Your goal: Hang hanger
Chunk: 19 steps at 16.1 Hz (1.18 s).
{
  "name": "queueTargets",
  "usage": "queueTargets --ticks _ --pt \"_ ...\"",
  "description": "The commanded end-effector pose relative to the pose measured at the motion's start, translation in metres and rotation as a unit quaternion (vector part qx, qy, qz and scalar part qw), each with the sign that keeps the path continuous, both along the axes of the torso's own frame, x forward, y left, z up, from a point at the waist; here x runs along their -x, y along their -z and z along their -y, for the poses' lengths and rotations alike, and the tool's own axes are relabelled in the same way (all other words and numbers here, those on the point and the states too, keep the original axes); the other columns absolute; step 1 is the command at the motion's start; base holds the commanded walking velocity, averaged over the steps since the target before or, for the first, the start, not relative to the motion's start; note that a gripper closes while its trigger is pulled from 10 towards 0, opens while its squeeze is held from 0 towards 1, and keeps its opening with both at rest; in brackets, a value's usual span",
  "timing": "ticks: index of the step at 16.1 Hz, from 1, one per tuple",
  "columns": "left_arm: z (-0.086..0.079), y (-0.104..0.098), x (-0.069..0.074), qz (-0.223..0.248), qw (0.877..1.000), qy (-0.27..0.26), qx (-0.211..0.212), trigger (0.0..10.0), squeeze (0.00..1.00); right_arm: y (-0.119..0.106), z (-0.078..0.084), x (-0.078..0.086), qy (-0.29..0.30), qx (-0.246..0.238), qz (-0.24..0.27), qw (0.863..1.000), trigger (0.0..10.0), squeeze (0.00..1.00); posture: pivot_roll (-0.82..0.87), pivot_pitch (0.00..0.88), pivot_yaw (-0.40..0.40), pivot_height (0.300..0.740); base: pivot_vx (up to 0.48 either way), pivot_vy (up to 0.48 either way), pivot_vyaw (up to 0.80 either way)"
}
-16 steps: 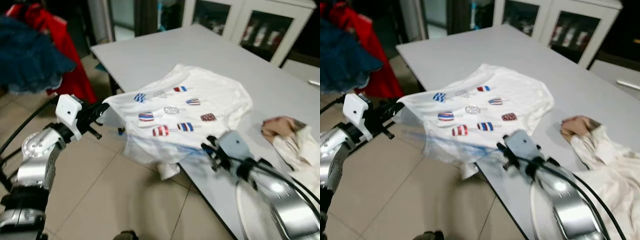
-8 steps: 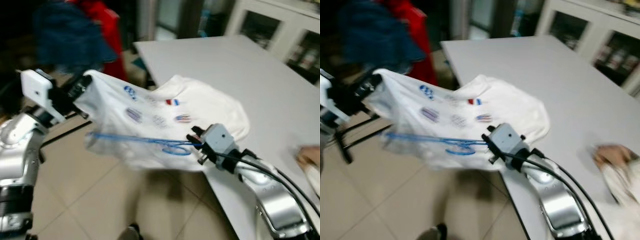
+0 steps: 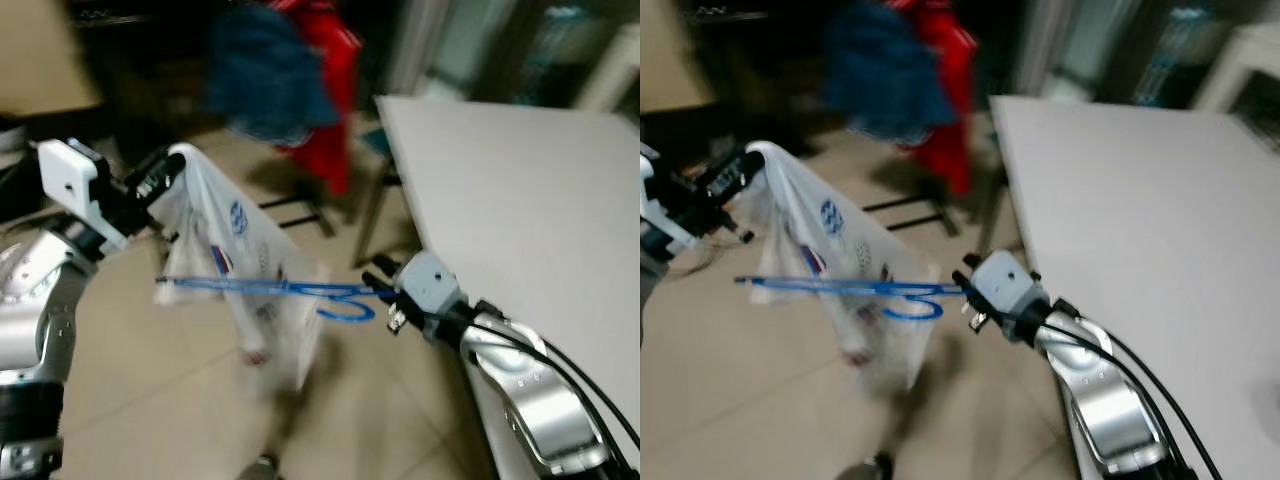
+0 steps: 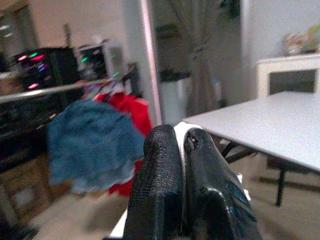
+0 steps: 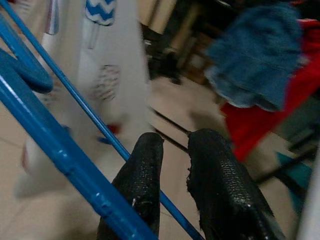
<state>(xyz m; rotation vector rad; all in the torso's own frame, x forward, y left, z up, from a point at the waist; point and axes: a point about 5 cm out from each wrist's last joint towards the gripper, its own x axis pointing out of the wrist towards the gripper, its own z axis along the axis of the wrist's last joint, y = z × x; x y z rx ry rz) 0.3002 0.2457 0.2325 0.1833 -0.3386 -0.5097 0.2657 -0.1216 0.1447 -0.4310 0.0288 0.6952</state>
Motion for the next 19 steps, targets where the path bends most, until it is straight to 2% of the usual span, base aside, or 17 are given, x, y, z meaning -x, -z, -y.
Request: queueTargets --ticks 1,3,6,7,11,16,17,19 --pt "0.004 -0.005 0.002 0.01 1.0 0.007 -0.001 10.0 0.0 -0.001 0.002 0.0 0.001 -0.001 0.004 1.0 10.0 0.0 0.13 0.107 -0.069 0.74 0.0 0.0 0.8" --pt "0.005 -0.002 0.001 0.002 1.0 0.01 0.002 10.0 0.0 0.001 0.002 -0.001 0.01 -0.003 0.004 1.0 10.0 0.0 0.13 0.106 -0.066 0.74 0.0 0.0 0.8" --pt "0.004 0.013 -0.001 -0.03 0.999 0.012 0.003 10.0 0.0 0.006 0.006 -0.004 0.03 -0.009 -0.012 0.999 10.0 0.0 0.13 0.107 -0.06 0.74 0.0 0.0 0.0" --pt "0.004 0.028 -0.002 -0.06 0.998 0.016 -0.004 10.0 0.0 0.013 0.007 0.0 0.015 0.0 -0.032 0.999 10.0 0.0 0.12 0.108 -0.056 0.74 0.0 0.0 0.0" --pt "0.0 0.062 -0.002 -0.126 0.992 0.015 -0.002 10.0 0.0 0.039 0.01 0.021 -0.046 0.036 -0.102 0.993 10.0 0.0 0.12 0.109 -0.053 0.74 0.0 0.0 0.0" --pt "-0.012 0.1 -0.001 -0.201 0.979 -0.009 0.031 10.0 0.0 0.056 0.031 0.025 -0.035 0.071 -0.149 0.986 10.0 0.0 0.11 0.112 -0.049 0.74 0.0 0.0 0.0" --pt "-0.01 0.11 -0.003 -0.221 0.975 -0.012 0.033 10.0 0.0 0.06 0.031 0.029 -0.05 0.091 -0.153 0.983 10.0 0.0 0.1 0.113 -0.049 0.74 0.0 0.0 0.0" --pt "0.005 0.107 -0.015 -0.212 0.976 0.001 0.042 10.0 0.0 0.076 0.026 0.02 -0.001 0.1 -0.164 0.981 10.0 0.0 0.1 0.123 -0.049 0.74 0.0 0.0 0.0"
